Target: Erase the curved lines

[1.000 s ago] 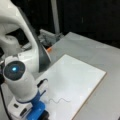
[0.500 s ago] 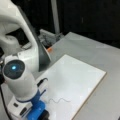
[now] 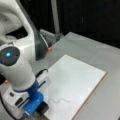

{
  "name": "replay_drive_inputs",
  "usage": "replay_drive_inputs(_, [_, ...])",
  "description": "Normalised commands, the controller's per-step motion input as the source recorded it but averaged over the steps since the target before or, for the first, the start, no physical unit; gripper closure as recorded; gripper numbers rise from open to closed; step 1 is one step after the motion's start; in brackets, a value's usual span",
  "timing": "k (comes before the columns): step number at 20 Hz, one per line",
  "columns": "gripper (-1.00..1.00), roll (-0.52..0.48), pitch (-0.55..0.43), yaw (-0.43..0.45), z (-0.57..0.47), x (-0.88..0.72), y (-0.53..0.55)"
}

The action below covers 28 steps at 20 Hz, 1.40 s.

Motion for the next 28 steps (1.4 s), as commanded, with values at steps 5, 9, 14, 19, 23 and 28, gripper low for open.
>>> replay_drive_inputs(5, [1.0,0.072,-0.192,-0.358,-0.02,-0.16,0.23])
replay_drive_inputs(9, [1.0,0.032,-0.169,-0.45,-0.05,-0.16,0.19])
replay_drive_inputs(14, [1.0,0.002,-0.176,-0.4,-0.1,-0.17,0.2])
replay_drive_inputs(19, [1.0,-0.001,-0.2,-0.359,-0.14,-0.19,0.2])
replay_drive_inputs(23, [1.0,-0.028,-0.166,-0.363,-0.14,-0.23,0.28])
replay_drive_inputs(28, [1.0,-0.002,-0.142,-0.38,-0.07,-0.24,0.35])
